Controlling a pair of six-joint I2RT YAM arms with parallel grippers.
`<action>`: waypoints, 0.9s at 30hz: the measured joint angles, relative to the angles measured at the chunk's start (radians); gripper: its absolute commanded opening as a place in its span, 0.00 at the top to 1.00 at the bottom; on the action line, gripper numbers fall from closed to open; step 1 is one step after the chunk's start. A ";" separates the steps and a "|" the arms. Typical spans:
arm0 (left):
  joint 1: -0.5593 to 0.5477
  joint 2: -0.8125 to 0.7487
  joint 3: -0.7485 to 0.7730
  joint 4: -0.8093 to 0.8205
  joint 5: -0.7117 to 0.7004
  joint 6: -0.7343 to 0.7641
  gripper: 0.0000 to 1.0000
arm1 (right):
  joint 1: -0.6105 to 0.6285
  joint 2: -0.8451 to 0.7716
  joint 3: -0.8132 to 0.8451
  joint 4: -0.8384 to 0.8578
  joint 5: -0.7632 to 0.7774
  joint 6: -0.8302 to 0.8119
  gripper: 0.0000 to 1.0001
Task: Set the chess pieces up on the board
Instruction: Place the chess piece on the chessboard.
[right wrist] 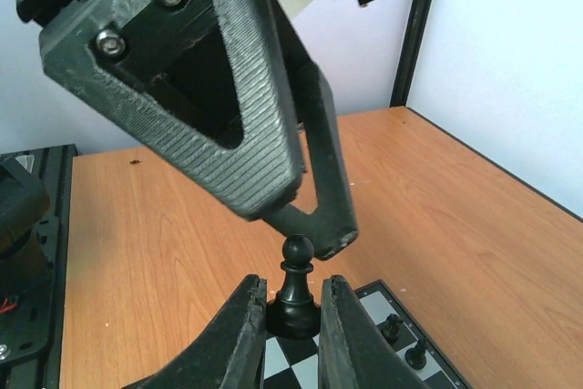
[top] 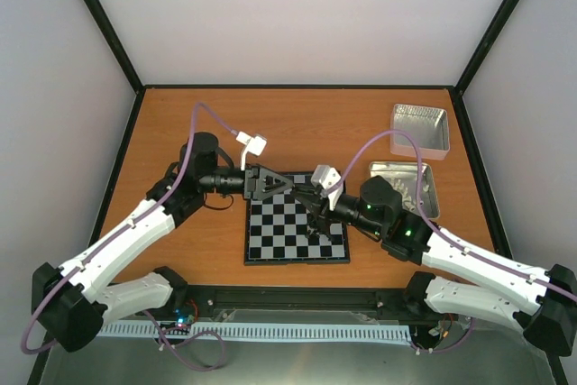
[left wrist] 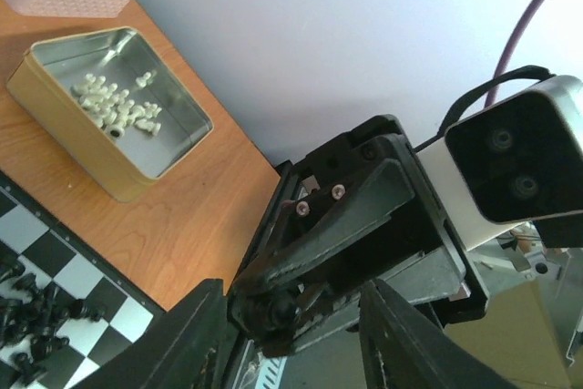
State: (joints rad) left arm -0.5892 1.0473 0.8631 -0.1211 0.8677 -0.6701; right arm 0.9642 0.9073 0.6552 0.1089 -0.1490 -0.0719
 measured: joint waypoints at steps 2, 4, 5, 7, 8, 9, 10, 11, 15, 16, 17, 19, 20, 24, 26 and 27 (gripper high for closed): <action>0.006 0.014 0.000 0.019 0.028 -0.029 0.63 | 0.000 0.005 0.000 0.000 -0.003 -0.011 0.85; 0.007 0.024 0.000 0.026 0.045 -0.039 0.63 | 0.000 0.014 0.000 -0.001 -0.005 -0.017 0.85; 0.007 0.030 0.000 0.026 0.053 -0.042 0.64 | 0.000 0.019 0.000 -0.002 -0.005 -0.018 0.85; 0.007 0.039 0.000 0.024 0.062 -0.043 0.66 | 0.000 0.031 0.000 -0.003 -0.002 -0.018 0.86; 0.007 0.045 0.000 0.016 0.062 -0.042 0.67 | 0.000 0.038 0.002 -0.006 -0.001 -0.018 0.86; 0.007 0.047 0.000 0.012 0.062 -0.042 0.68 | 0.000 0.046 0.005 -0.010 0.000 -0.018 0.86; 0.010 0.051 0.000 0.006 0.061 -0.039 0.69 | 0.000 0.052 0.006 -0.010 0.003 -0.018 0.86; 0.011 0.054 0.000 0.000 0.060 -0.037 0.71 | 0.000 0.058 0.008 -0.011 0.003 -0.018 0.86; 0.011 0.071 0.000 -0.016 0.055 -0.019 0.73 | 0.000 0.066 0.010 -0.019 0.007 -0.018 0.86; 0.011 0.076 0.000 -0.017 0.054 -0.015 0.73 | 0.000 0.066 0.010 -0.023 0.009 -0.017 0.86; 0.011 0.080 0.000 -0.019 0.053 -0.010 0.76 | 0.000 0.066 0.010 -0.027 0.011 -0.017 0.86; 0.011 0.088 0.000 -0.030 0.051 0.002 0.85 | 0.000 0.068 0.010 -0.033 0.015 -0.017 0.86; 0.011 0.091 0.000 -0.036 0.048 0.008 0.90 | 0.000 0.069 0.010 -0.036 0.017 -0.017 0.86; 0.014 0.098 0.000 -0.052 0.030 0.031 0.97 | 0.000 0.074 0.010 -0.045 0.025 -0.012 0.85; 0.015 0.099 0.000 -0.061 0.023 0.039 0.99 | 0.000 0.078 0.011 -0.047 0.029 -0.007 0.83; 0.015 0.100 0.000 -0.062 0.020 0.041 0.99 | 0.000 0.080 0.012 -0.048 0.030 -0.005 0.77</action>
State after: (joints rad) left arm -0.5743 1.1473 0.8631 -0.1833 0.8879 -0.6292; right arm 0.9642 0.9874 0.6670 0.0608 -0.1192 -0.0772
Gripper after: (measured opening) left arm 0.078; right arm 0.156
